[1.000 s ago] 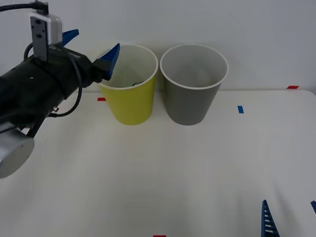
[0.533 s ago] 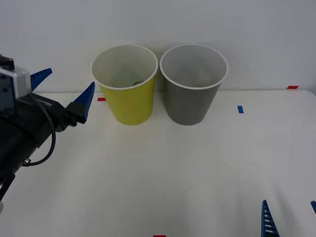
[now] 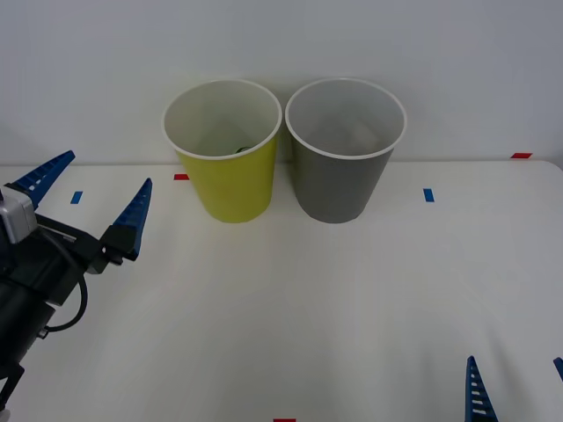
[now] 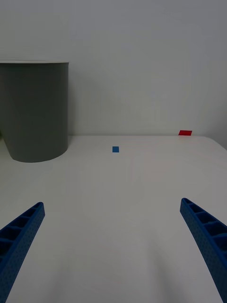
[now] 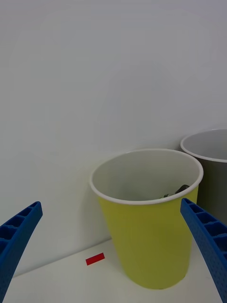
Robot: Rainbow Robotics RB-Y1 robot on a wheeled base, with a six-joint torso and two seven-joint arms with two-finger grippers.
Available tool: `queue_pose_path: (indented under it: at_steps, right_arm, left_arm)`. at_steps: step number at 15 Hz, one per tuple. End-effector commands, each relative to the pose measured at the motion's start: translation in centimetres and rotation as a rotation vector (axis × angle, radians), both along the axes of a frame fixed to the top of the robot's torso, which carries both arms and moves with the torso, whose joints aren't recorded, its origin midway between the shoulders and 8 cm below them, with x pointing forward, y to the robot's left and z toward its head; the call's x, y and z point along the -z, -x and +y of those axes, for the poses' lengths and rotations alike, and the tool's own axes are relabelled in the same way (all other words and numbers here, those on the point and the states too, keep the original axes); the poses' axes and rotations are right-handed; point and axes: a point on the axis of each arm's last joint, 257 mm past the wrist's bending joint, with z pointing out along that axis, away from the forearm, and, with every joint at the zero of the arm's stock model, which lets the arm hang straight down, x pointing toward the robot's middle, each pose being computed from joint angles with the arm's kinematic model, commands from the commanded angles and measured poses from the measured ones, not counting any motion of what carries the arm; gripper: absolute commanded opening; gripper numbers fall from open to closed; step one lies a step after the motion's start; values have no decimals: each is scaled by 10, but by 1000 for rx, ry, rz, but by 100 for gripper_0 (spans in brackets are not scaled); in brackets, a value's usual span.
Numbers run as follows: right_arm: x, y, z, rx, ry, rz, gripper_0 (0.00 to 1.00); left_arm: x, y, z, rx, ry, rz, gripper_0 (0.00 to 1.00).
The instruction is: Put cans in the gray bin and PET bottles in the light green bin.
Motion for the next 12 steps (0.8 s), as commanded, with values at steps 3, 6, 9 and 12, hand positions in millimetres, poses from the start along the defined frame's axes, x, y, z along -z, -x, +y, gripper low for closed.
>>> queue_pose_path:
  at_steps: [3,6,9,12]
  right_arm:
    - [0,0,0,0,0,0,99]
    - [0,0,0,0,0,0,100]
    - [0,0,0,0,0,0,99]
    - [0,0,0,0,0,0,100]
  left_arm:
    - [72,38,12,-17,63,71,100]
    - [90,65,8,-5,82,104,100]
    - [97,81,9,-3,90,114,100]
    - [116,95,11,-4,97,81,100]
